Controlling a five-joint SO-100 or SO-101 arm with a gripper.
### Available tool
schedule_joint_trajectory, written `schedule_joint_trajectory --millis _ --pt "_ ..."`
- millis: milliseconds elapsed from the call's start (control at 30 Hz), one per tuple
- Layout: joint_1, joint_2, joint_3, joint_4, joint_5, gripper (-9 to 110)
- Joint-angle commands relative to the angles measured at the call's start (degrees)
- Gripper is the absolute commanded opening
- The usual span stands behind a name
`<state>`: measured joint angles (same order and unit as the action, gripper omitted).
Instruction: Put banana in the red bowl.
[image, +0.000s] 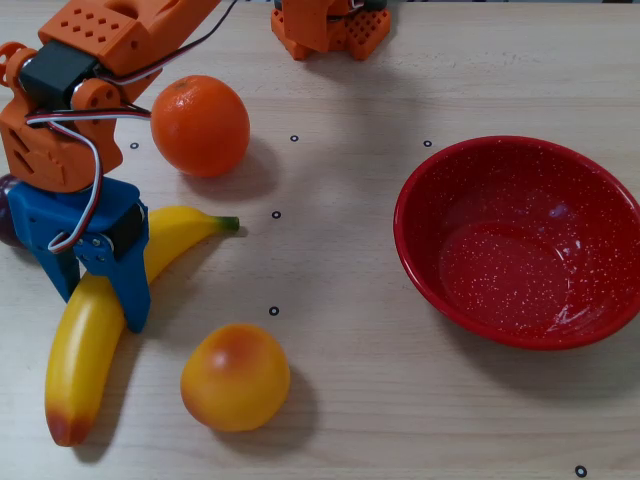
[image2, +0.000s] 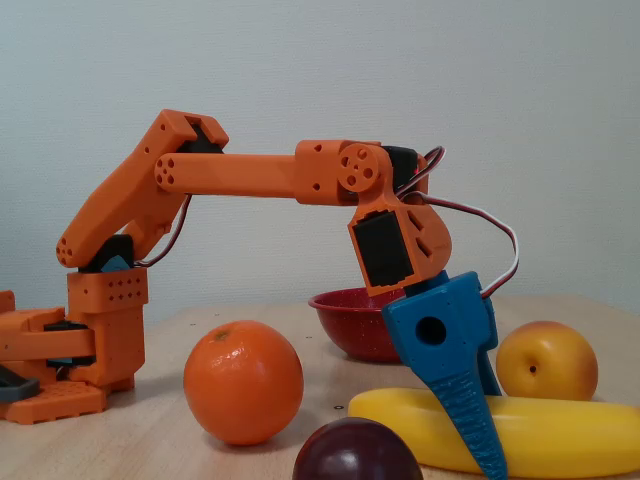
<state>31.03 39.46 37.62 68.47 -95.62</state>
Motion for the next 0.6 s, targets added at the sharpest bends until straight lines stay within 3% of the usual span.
schedule_joint_trajectory --millis 0,567 --pt "-1.23 8.35 -1.85 1.58 2.29 0" --pt "-2.99 12.39 -1.67 -2.72 10.55 0"
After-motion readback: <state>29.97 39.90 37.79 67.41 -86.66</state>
